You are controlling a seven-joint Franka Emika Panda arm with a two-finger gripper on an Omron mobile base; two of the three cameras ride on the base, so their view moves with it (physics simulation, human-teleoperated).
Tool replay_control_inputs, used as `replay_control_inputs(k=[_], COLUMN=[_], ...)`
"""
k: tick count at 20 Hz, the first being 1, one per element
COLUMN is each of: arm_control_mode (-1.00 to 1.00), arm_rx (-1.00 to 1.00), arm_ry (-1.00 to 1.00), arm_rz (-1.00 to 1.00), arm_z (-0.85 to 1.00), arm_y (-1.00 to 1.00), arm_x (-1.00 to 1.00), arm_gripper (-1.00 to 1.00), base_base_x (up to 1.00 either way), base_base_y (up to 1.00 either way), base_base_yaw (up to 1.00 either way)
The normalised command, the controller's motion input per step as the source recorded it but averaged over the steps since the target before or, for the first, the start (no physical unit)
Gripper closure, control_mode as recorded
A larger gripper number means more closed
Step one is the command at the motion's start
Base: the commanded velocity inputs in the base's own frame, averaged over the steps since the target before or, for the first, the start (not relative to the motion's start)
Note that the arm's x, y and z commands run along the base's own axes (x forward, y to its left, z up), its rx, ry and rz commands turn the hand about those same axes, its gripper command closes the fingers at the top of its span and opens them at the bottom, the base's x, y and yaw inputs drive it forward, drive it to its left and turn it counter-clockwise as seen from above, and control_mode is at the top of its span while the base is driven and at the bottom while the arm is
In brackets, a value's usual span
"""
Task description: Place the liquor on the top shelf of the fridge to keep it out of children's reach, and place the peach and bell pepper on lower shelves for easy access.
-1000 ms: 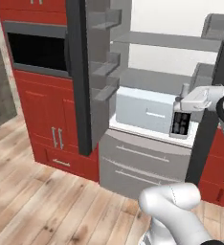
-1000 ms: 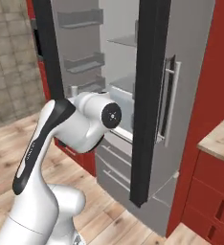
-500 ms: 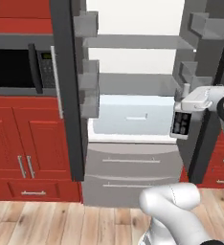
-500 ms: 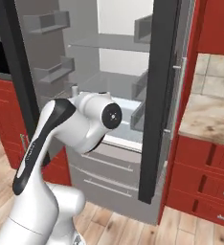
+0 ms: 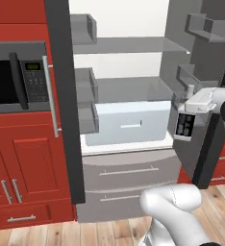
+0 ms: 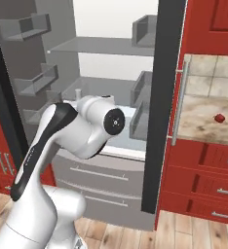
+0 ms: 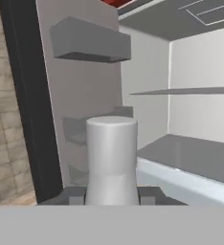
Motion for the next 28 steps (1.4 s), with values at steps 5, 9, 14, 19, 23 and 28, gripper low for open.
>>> replay_control_inputs(k=[5, 9, 14, 19, 23, 28], arm_control_mode=[1.0, 1.0, 1.0, 1.0, -1.0, -1.0], arm_rx=[0.0, 0.0, 0.0, 0.0, -0.01, -0.02], arm_ry=[0.0, 0.0, 0.0, 0.0, 0.0, 0.0], arm_rz=[0.0, 0.0, 0.0, 0.0, -0.12, -0.17], arm_z=[0.0, 0.0, 0.0, 0.0, 0.0, 0.02], arm_y=[0.0, 0.0, 0.0, 0.0, 0.0, 0.02], arm_x=[0.0, 0.0, 0.0, 0.0, 0.43, 0.4], arm_gripper=[1.0, 1.0, 1.0, 1.0, 1.0, 1.0], base_base_x=[0.74, 0.61, 0.56, 0.6, 0.15, 0.0], base_base_y=[0.28, 0.51, 0.44, 0.09, 0.0, 0.0], base_base_yaw=[-0.12, -0.1, -0.13, -0.16, -0.04, 0.0])
